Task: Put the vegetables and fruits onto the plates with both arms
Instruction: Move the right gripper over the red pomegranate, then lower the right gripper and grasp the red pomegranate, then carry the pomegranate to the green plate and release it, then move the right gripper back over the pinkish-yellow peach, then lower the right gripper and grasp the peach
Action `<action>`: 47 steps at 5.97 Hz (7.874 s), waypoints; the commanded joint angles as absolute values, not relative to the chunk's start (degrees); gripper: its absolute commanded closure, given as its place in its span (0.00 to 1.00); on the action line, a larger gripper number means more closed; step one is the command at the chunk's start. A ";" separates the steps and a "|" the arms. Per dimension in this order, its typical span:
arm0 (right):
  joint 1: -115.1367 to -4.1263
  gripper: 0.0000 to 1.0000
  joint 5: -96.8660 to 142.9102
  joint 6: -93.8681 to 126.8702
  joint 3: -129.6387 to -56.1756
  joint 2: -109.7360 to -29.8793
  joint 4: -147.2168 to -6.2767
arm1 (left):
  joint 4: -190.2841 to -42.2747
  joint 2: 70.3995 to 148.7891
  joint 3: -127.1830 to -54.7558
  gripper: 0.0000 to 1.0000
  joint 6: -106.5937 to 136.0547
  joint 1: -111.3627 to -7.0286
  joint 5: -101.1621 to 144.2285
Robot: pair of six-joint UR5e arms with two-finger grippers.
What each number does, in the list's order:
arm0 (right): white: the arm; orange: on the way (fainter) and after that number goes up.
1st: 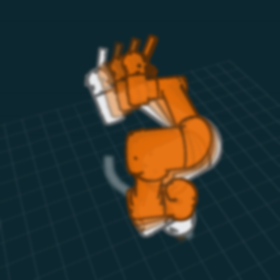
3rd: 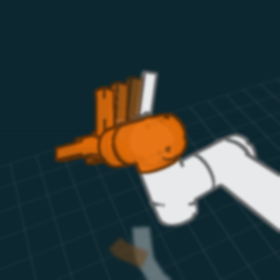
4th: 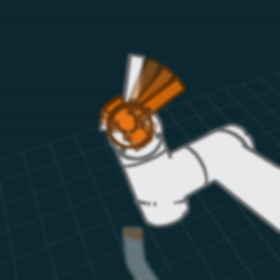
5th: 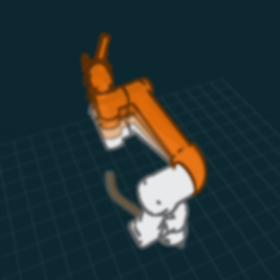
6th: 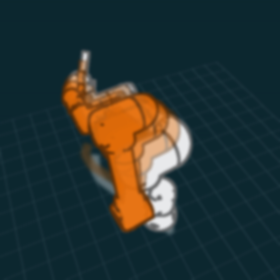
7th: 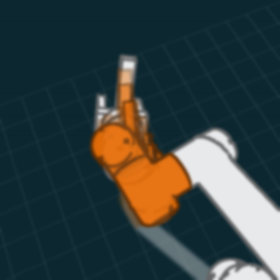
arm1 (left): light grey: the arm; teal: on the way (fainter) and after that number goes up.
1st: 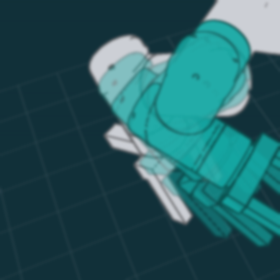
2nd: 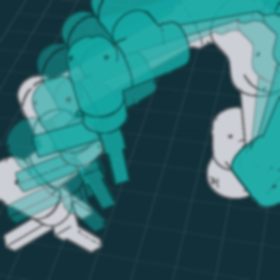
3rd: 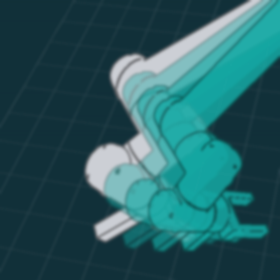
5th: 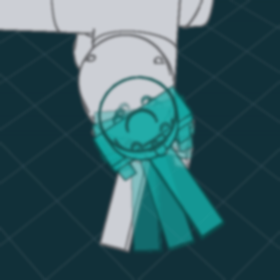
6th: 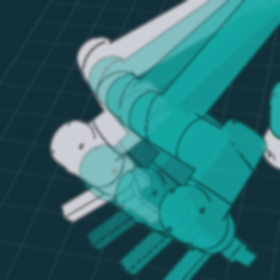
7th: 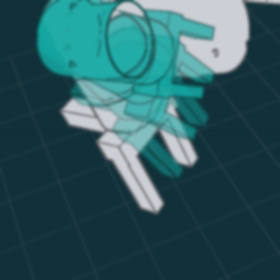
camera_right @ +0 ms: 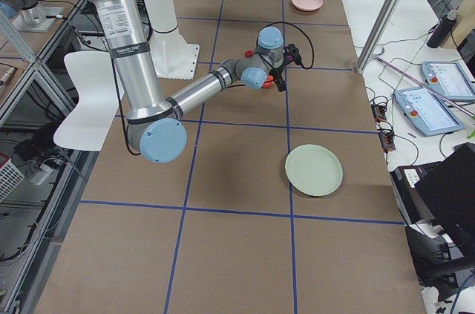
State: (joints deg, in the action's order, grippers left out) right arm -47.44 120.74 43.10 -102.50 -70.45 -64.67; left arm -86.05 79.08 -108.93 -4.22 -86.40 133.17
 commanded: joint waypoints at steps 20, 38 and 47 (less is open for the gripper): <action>-52.67 1.00 107.46 30.71 -89.92 -63.07 -74.93 | -86.04 79.37 -107.14 0.00 -4.22 -86.31 133.15; -30.44 0.02 95.23 72.11 -81.60 -38.09 -82.34 | -86.13 79.19 -107.23 0.00 -4.22 -86.31 133.15; -25.23 0.02 90.18 72.16 -79.72 -39.81 -86.57 | -86.13 79.19 -107.23 0.00 -4.22 -86.31 133.15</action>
